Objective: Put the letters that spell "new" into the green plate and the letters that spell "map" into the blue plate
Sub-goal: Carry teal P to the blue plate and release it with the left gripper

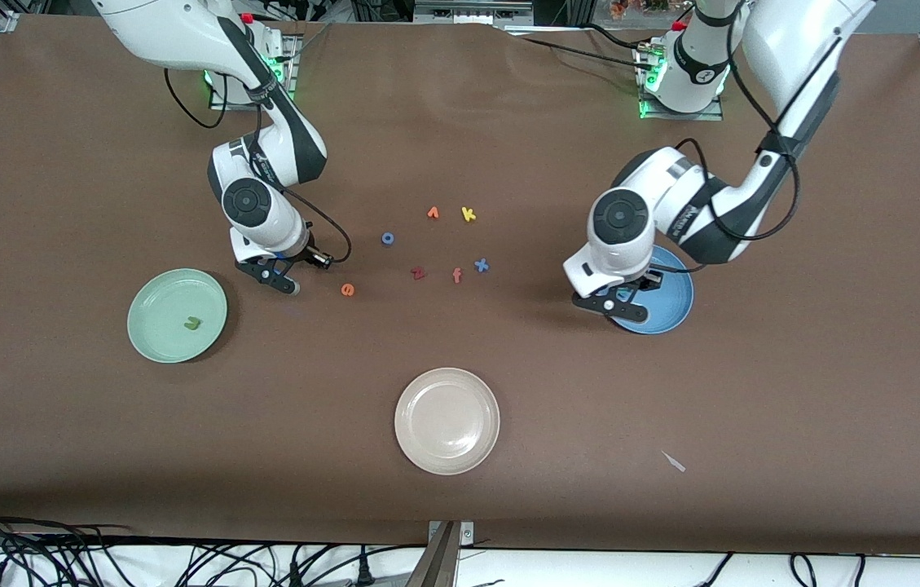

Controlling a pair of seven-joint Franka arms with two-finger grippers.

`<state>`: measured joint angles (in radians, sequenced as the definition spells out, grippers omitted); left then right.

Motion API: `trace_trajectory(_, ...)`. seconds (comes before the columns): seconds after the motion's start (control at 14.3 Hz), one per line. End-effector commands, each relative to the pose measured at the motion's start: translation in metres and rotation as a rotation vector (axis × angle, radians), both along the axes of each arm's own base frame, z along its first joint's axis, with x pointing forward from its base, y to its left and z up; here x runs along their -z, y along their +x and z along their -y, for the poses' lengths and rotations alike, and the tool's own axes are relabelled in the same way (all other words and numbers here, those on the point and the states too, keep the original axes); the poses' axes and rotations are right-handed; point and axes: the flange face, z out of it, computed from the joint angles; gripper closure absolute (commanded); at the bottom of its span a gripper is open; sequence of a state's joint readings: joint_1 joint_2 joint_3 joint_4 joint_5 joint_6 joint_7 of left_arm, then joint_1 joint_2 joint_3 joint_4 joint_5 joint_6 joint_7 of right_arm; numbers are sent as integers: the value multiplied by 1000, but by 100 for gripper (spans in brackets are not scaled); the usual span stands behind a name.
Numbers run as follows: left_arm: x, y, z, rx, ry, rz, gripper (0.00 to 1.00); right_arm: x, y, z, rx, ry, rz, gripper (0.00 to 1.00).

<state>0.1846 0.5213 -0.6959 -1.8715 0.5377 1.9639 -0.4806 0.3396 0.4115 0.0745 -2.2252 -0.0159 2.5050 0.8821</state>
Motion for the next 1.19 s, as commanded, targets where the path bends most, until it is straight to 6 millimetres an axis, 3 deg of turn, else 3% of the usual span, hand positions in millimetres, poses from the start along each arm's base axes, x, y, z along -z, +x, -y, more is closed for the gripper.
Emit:
trace_trajectory(0.0,11,-20,-29,-8,-67,-24,92,12,-5,-1,-25,7,20,60)
trace_trajectory(0.14,33,-32,-23,3,-128,-4,86,16,-6,-1,-25,7,17,60)
trace_trajectory(0.28,42,-35,-22,5,-149,2,76,16,-6,-1,-27,7,16,60)
trace_trajectory(0.35,43,-35,-22,4,-150,1,49,16,-6,-1,-36,6,13,60)
trace_trajectory(0.42,42,-33,-23,2,-150,4,6,14,-5,-1,-53,8,11,61)
trace_trajectory(0.49,39,-29,-27,5,-149,5,0,11,-3,-1,-62,8,9,61)
trace_trajectory(0.7,18,-18,-29,-7,-138,41,0,5,2,-2,-64,8,11,61)
trace_trajectory(0.91,-46,4,-21,-29,-64,37,0,-1,5,-4,-65,3,1,61)
trace_trajectory(1.12,-119,34,-36,-142,-47,-15,0,-5,5,-4,-65,0,-4,61)
